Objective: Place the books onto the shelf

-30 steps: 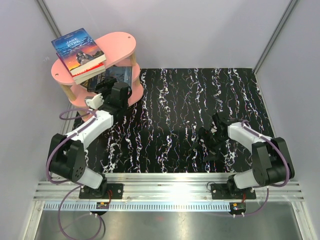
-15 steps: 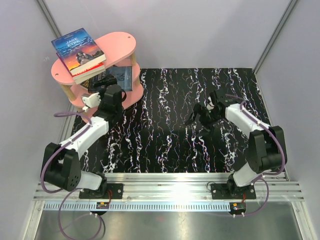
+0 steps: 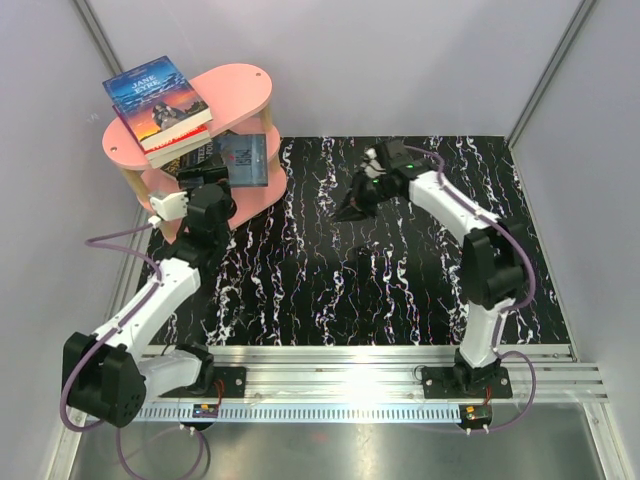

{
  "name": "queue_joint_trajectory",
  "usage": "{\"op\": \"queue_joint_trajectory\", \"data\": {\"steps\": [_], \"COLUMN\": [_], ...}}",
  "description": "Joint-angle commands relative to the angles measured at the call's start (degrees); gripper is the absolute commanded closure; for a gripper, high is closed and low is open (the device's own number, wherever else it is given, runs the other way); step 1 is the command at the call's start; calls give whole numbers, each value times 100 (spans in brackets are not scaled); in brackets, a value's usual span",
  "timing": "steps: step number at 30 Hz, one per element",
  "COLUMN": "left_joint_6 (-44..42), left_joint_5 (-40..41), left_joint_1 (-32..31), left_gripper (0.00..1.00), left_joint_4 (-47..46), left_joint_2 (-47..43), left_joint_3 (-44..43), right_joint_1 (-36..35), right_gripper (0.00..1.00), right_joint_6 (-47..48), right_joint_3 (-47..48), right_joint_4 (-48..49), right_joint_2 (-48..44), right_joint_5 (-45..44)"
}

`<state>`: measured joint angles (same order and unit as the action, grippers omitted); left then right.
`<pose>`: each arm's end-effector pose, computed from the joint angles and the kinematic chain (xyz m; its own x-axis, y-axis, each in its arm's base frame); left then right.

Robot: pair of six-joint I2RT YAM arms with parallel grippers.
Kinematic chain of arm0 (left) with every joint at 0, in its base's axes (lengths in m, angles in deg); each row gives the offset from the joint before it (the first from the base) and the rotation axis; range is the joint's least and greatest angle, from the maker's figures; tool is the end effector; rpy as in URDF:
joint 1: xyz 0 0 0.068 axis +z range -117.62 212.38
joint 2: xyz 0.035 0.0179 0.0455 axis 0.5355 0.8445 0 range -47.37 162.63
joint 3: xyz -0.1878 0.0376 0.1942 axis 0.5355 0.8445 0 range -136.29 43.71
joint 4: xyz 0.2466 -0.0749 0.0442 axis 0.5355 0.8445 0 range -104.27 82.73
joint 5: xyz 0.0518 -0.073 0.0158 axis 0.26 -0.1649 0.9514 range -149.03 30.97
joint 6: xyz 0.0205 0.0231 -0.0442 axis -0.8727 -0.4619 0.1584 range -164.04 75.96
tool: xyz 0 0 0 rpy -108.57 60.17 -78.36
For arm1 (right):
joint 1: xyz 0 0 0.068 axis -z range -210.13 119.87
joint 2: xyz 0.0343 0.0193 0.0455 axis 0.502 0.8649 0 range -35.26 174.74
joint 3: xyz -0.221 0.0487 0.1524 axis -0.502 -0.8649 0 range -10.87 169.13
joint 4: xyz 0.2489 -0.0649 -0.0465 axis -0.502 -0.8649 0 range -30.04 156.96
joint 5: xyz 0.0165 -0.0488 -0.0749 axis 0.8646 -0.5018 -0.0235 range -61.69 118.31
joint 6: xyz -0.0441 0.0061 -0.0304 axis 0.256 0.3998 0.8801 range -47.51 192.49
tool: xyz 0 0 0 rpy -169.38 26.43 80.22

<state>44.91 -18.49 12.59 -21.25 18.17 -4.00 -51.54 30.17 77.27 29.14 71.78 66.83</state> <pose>0.2539 -0.0669 0.3168 0.3400 -0.9299 -0.1405 -0.1834 0.0809 -0.9797 0.3684 0.1683 0.2583 -0.9820 0.1808 -0.0552 0.0776 0.6518 0.7544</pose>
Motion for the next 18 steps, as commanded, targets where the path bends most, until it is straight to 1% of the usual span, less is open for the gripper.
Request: {"op": "queue_joint_trajectory", "data": {"steps": [1, 2, 3, 4, 5, 7, 8, 10, 11, 15, 17, 18], "left_joint_6": [-96, -166, -272, -473, -562, -922, -1027, -1300, -1414, -1757, -2082, -2257], "left_joint_5": [-230, -335, -388, -441, -537, -643, -687, -548, -486, -538, -564, -582], "left_joint_1": [81, 81, 98, 107, 151, 186, 238, 283, 387, 695, 809, 828], "left_gripper": [1, 1, 1, 1, 1, 1, 1, 1, 1, 1, 1, 1], "left_joint_4": [-40, 64, 135, 249, 529, 689, 916, 1171, 1330, 1735, 1963, 2042], "left_joint_2": [-129, -164, -216, -330, -427, -611, -830, -1112, -1392, -1990, -2176, -2255], "left_joint_3": [51, 7, -28, -55, -116, -90, -55, 6, 50, 156, 86, 42], "right_joint_1": [-704, -785, -864, -908, -952, -962, -996, -1040, -1084, -1216, -1252, -1260], "right_gripper": [85, 92, 96, 99, 100, 100, 100, 100, 100, 100, 100, 100], "right_joint_6": [-443, -487, -565, -618, -767, -952, -1049, -1181, -1286, -1682, -1822, -2058], "right_joint_3": [931, 1151, 1562, 1775, 2142, 2461, 2610, 3111, 3357, 3587, 3640, 3658], "right_joint_4": [363, 363, 363, 329, 328, 460, 530, 513, 522, 960, 1118, 1354], "right_joint_2": [516, 650, 799, 1114, 1265, 1650, 1766, 2064, 2144, 2452, 2610, 2654], "right_joint_5": [348, 349, 366, 410, 445, 673, 761, 858, 893, 1078, 1096, 1122]}}
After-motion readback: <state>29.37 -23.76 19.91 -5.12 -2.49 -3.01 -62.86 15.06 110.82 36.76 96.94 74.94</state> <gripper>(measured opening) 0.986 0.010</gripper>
